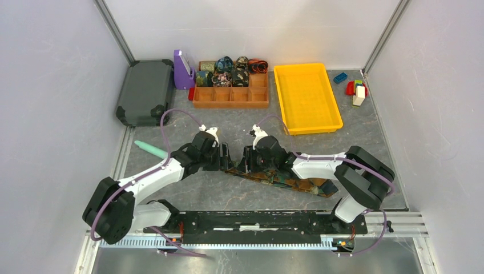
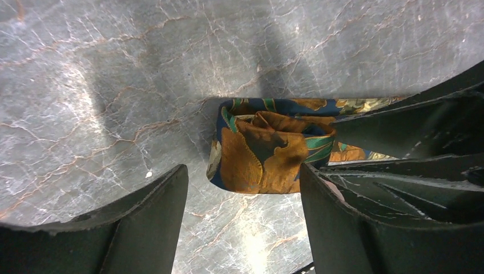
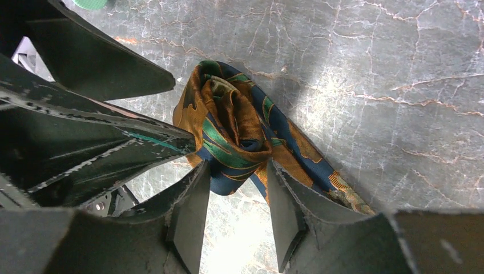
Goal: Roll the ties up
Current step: Roll the tie at the center of the board.
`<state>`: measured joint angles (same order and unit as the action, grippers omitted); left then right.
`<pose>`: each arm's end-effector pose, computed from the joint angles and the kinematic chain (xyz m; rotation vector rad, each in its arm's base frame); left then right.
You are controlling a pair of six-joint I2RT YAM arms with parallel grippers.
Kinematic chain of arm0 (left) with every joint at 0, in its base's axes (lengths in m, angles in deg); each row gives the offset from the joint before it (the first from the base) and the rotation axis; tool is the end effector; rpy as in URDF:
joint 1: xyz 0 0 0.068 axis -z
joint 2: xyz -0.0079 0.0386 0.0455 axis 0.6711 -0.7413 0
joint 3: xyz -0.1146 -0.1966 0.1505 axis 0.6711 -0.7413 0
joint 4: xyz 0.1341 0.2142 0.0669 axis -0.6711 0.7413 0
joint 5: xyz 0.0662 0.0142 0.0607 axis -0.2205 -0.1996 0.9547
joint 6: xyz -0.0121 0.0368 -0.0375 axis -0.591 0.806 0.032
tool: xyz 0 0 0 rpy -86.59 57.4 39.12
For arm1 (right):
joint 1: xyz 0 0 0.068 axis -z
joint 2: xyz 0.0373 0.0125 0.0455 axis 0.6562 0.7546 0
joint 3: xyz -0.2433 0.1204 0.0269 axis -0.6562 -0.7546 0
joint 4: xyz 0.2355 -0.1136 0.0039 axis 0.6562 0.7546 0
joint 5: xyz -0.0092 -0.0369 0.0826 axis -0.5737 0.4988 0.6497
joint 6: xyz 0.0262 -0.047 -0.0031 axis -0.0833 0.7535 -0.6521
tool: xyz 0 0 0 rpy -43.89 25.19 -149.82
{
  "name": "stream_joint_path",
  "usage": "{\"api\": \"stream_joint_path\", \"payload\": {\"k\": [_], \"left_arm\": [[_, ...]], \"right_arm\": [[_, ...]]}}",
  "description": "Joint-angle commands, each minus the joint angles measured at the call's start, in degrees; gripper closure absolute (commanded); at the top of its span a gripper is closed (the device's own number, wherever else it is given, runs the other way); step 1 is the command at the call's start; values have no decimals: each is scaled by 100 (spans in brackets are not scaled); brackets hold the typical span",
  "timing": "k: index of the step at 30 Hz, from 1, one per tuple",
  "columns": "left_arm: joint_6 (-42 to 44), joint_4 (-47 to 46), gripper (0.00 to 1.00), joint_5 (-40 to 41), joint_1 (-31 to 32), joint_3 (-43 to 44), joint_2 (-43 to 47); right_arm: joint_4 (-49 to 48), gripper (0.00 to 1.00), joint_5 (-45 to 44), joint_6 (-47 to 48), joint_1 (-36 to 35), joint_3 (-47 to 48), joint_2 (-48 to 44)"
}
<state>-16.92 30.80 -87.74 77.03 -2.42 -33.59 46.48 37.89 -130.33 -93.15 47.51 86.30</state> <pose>0.1871 -0.1335 0.1867 0.0895 2.5250 -0.5875 0.1915 0.2534 0.1584 -0.2560 2.3874 1.0083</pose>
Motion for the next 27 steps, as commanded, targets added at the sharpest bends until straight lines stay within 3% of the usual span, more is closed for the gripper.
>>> {"api": "stream_joint_path", "payload": {"k": [1, 9, 27], "left_arm": [[217, -685, 23, -387, -58, -187, -100], [320, -979, 21, -451, -68, -432, 59], [583, -1770, 22, -785, -77, -513, -625]], "right_arm": [[-224, 55, -88, 40, -16, 196, 75], [-288, 72, -32, 131, 90, 146, 165], [-471, 71, 332, 281, 351, 83, 485]]}}
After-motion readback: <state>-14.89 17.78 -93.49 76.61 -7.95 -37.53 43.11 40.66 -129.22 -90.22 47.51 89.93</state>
